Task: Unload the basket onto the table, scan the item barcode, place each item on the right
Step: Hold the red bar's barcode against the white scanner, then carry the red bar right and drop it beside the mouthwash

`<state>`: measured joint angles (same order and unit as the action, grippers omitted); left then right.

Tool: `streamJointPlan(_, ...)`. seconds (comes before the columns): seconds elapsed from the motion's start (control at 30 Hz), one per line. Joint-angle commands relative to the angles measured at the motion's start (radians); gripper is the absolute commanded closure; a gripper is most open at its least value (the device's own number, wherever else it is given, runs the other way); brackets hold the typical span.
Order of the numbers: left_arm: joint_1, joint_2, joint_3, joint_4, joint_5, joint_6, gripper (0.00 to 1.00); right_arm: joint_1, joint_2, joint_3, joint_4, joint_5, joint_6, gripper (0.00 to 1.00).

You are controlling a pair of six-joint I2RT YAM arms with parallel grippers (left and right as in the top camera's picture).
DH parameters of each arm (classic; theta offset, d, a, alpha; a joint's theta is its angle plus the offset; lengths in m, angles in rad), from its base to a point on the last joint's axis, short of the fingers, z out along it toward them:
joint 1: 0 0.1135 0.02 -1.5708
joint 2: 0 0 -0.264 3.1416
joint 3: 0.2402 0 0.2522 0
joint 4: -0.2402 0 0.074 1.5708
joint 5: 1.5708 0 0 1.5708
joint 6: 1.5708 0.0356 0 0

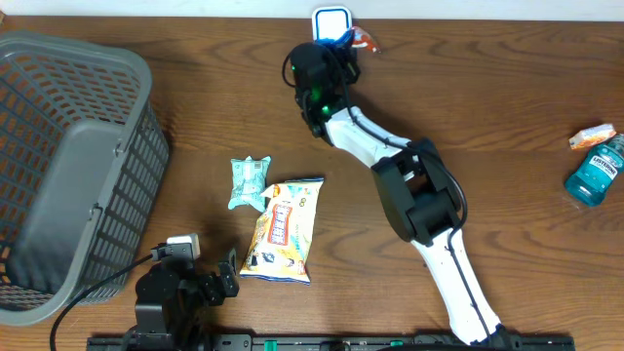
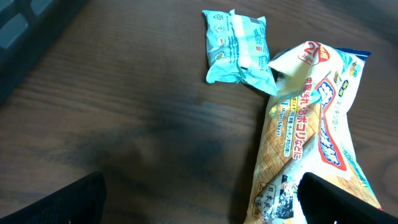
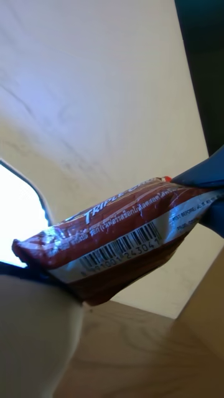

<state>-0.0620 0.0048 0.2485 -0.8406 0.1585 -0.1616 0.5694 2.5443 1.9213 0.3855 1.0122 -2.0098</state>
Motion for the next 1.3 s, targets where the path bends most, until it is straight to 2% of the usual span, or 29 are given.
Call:
streamJointPlan(0.0, -0.004, 0.000, -0.019, -0.045, 0.006, -0.009, 0.02, 0.007, 0.046, 0.006, -0.012, -0.031, 0.027, 0.99)
streamJointPlan(0.23, -0.004, 0.000, -0.019, -0.045, 0.006, -0.009, 0.02, 0.017, 0.105, 0.006, -0.013, -0.056, 0.043, 0.99)
streamJointPlan(0.47, -0.004, 0.000, -0.019, -0.045, 0.006, -0.009, 0.02, 0.031, 0.109, 0.006, -0.080, -0.070, 0.149, 0.99)
streamJointPlan(0.83, -0.004, 0.000, -0.018, -0.045, 0.006, -0.009, 0.02, 0.022, 0.113, 0.006, -0.090, -0.243, 0.180, 0.99)
streamJointPlan(1.13, -0.004, 0.000, -0.018, -0.045, 0.006, -0.009, 0.02, -0.006, 0.129, 0.006, -0.074, -0.225, 0.197, 0.99)
streamJointPlan(1.27, -0.004, 0.000, -0.018, -0.045, 0.006, -0.009, 0.02, -0.004, 0.076, 0.006, -0.046, -0.216, 0.219, 0.99)
